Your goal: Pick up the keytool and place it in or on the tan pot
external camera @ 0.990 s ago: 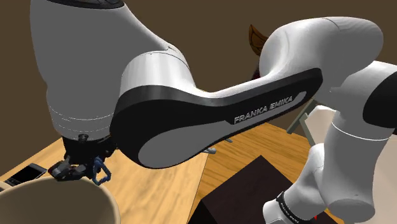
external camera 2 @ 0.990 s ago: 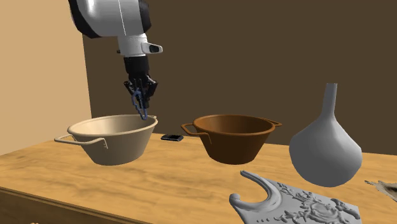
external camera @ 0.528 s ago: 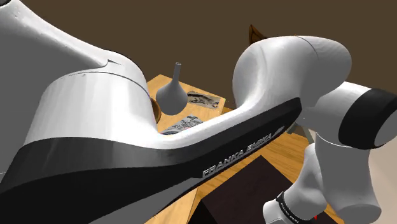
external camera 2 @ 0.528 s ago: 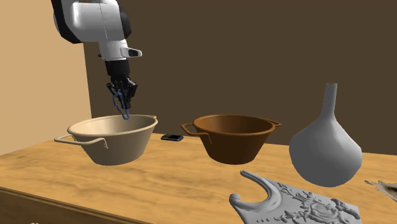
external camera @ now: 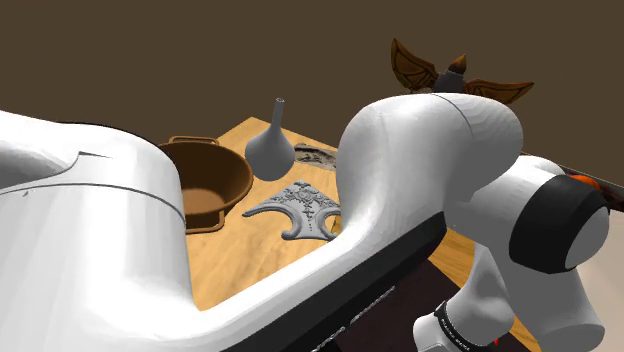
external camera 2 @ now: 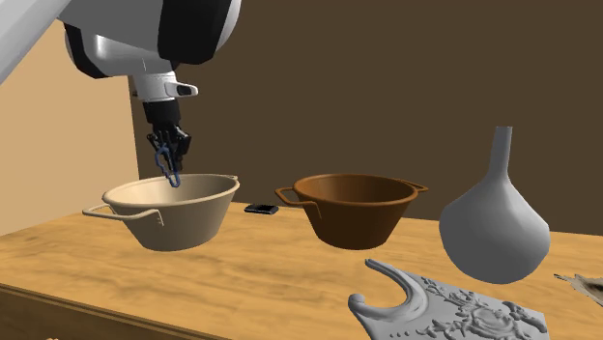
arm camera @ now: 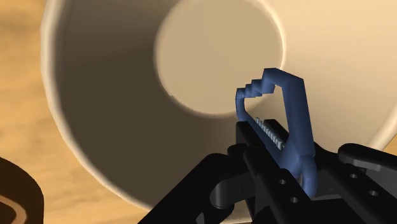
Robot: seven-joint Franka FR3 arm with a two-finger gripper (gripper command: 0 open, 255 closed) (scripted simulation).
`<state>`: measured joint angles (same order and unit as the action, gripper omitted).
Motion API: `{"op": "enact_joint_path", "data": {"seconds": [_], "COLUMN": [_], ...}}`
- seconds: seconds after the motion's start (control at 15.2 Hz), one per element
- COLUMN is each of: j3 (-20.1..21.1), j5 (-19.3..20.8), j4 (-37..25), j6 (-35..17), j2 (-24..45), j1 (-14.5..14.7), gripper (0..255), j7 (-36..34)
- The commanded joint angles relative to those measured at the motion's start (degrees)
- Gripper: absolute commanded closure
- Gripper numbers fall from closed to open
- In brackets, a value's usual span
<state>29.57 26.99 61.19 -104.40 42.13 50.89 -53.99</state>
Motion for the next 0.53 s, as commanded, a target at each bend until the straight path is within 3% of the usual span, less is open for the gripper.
{"op": "enact_joint_path", "data": {"seconds": [0.0,0.46], "j3": [-0.03,-0.30], "j5": [0.12,0.67], "j4": [1.73,5.52], "j6": [-1.55,-5.54], "j2": [-0.08,0.40], "j1": [-0.36,-1.04], "gripper": [255,255], "j7": [-0.42,-1.43]}}
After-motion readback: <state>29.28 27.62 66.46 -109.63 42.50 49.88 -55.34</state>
